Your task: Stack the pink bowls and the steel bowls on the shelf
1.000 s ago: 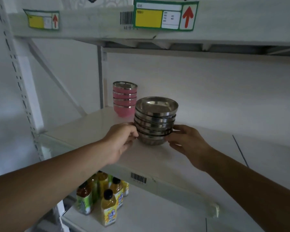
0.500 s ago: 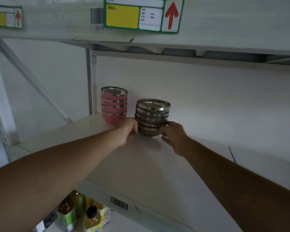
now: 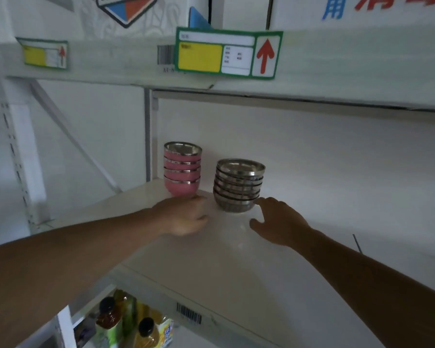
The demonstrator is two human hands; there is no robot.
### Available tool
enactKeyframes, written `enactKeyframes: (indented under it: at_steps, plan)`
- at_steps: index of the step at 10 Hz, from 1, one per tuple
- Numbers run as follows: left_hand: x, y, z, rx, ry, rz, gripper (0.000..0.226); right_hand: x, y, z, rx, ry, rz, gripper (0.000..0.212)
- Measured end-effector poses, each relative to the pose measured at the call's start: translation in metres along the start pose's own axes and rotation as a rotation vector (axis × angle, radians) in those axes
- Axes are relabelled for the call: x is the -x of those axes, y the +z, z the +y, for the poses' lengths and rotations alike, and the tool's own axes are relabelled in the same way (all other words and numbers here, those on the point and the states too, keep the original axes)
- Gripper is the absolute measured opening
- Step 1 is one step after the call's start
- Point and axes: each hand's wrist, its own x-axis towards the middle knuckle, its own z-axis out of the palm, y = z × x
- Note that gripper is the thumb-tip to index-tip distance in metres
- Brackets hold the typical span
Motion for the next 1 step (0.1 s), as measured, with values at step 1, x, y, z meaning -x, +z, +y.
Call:
enactKeyframes:
  at_steps: [1]
  plan:
    - [0.0198,-0.0067,-0.0003,-0.111,-0.029,0.052,0.039,0.008,-0.0058,-0.0124,0.06,-0.029,0.015,0.068]
